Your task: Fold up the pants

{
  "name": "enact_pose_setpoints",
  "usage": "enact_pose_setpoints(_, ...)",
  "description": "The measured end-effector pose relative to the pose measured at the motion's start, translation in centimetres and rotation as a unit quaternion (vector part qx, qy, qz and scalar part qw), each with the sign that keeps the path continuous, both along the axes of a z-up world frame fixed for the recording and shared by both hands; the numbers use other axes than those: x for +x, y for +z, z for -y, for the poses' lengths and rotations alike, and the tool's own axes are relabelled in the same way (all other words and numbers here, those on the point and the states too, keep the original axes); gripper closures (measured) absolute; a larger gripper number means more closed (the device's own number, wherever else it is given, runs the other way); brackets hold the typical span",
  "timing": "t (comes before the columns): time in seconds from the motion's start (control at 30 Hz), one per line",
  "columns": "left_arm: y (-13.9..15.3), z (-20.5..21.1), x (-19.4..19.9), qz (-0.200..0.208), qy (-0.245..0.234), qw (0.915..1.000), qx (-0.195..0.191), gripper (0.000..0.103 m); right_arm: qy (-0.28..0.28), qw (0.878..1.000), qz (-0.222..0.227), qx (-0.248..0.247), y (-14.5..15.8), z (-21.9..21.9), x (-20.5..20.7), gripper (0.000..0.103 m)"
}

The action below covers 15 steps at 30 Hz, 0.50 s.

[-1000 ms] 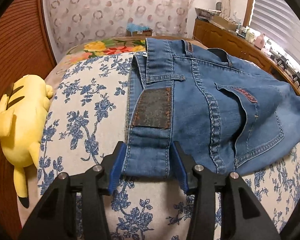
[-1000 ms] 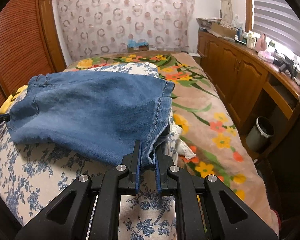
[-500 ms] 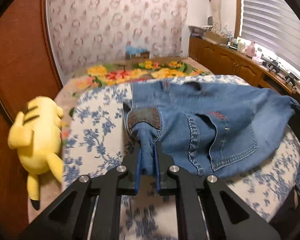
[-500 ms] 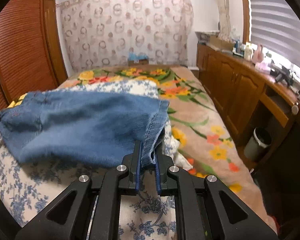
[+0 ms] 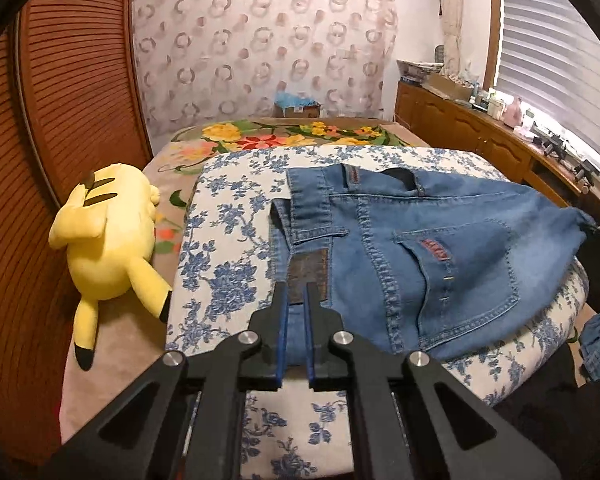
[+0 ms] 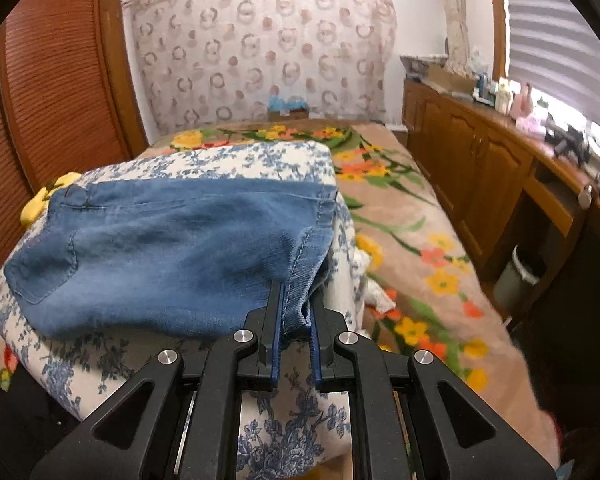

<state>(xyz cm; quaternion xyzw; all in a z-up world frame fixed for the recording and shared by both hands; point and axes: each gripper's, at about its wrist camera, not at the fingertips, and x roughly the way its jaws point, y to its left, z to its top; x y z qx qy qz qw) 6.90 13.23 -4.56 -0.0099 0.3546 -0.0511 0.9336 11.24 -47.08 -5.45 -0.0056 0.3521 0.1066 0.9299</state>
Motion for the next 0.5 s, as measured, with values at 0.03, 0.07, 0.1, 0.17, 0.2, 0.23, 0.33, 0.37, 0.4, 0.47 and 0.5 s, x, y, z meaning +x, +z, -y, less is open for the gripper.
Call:
enact_pose_setpoints(0.03,0.0,0.1,0.0,0.001,-0.003,1.0000,-0.003,0.099,-0.002,1.000,-0.001,0.004,0.0,0.0,0.0,0.094)
enact_pose_setpoints(0.07,0.1,0.4,0.2,0.002,-0.006,1.0000,-0.004,0.098,-0.003,1.000,-0.003,0.008,-0.1,0.1,0.0,0.094)
enact_pose_setpoints(0.1,0.2,0.8,0.2,0.003,-0.006,1.0000,-0.002,0.094,-0.003,1.000,-0.003,0.010,0.0,0.1,-0.1,0.094)
enact_pose_setpoints(0.17,0.3,1.5,0.6,0.003,-0.009,0.9999,0.004,0.086,-0.004,1.000,-0.002,0.012,0.2,0.0,-0.3,0.091)
enact_pose_setpoints(0.2,0.2,1.9,0.7,0.003,-0.013,0.9999,0.003,0.080,-0.004,1.000,-0.001,0.012,0.4,0.0,-0.4,0.090)
enact_pose_setpoints(0.23,0.2,2.2,0.9,0.003,-0.017,0.9999,0.002,0.074,-0.004,1.000,-0.001,0.013,0.5,0.0,-0.5,0.090)
enact_pose_setpoints(0.33,0.0,3.5,1.4,0.002,-0.027,0.9996,0.002,0.064,-0.001,1.000,-0.001,0.013,0.8,-0.1,-0.6,0.090)
enact_pose_setpoints(0.37,-0.2,3.7,1.6,0.001,-0.032,0.9995,0.001,0.063,-0.001,1.000,-0.001,0.014,0.8,-0.1,-0.7,0.090)
enact_pose_setpoints(0.4,-0.4,4.3,1.9,0.000,-0.038,0.9993,0.000,0.061,-0.001,1.000,-0.002,0.013,0.8,-0.1,-0.6,0.090)
enact_pose_setpoints(0.47,-0.6,5.3,2.3,-0.002,-0.048,0.9988,-0.004,0.059,0.000,1.000,0.003,0.012,0.9,-0.2,-0.7,0.090)
enact_pose_setpoints(0.5,-0.7,5.9,2.5,-0.003,-0.054,0.9985,-0.004,0.059,0.002,1.000,0.006,0.012,1.0,-0.3,-0.9,0.090)
